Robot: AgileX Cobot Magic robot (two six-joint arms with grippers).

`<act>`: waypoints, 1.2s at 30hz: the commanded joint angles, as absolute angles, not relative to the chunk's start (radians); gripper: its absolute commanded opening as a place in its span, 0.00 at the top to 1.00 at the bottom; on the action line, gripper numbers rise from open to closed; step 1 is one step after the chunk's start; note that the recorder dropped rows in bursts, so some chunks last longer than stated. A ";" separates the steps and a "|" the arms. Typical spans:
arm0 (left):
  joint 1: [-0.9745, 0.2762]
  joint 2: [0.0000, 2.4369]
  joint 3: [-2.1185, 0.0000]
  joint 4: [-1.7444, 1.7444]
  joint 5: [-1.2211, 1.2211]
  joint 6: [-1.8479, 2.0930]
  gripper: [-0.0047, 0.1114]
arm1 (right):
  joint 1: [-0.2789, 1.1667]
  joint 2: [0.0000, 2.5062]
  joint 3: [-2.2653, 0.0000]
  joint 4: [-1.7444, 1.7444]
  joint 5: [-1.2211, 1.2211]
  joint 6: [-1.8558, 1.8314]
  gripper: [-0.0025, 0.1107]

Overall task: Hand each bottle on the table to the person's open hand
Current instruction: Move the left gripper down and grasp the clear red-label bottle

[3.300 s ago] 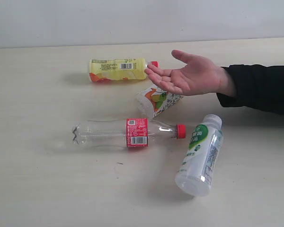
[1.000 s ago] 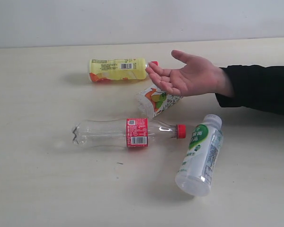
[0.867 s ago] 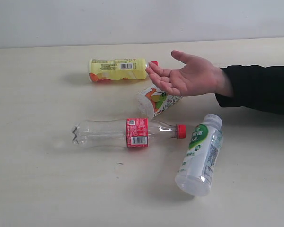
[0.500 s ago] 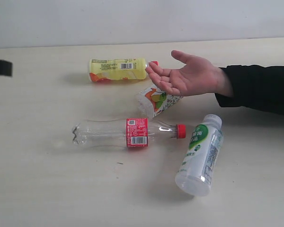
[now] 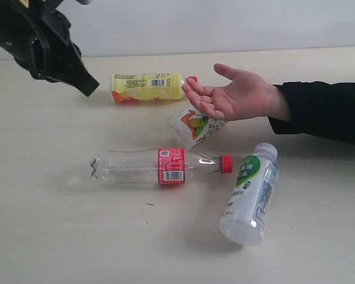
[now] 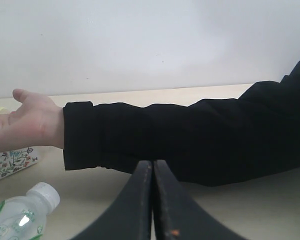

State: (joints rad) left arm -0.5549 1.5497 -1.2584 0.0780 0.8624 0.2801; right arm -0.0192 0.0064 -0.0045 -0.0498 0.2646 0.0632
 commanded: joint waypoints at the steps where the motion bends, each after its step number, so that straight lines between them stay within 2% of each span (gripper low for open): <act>1: -0.620 1.549 -1.294 0.067 0.942 0.482 0.55 | -0.024 0.000 0.000 -0.052 0.259 0.065 0.98; 3: -0.647 1.551 -1.291 0.067 0.999 0.538 0.38 | -0.024 0.000 0.000 -0.052 0.259 0.065 0.98; 5: -0.664 1.557 -1.291 0.067 1.016 0.587 0.32 | -0.024 0.000 0.000 -0.052 0.259 0.065 0.98; 22: -0.699 1.773 -1.291 0.012 0.867 0.784 0.32 | -0.024 0.000 0.000 -0.052 0.255 0.065 0.98; 27: -0.699 1.842 -1.291 0.012 0.850 0.789 0.26 | -0.024 0.000 0.000 -0.052 0.255 0.065 0.98; 36: -0.699 1.904 -1.291 0.000 0.829 0.789 0.26 | -0.024 0.000 0.000 -0.052 0.255 0.065 0.98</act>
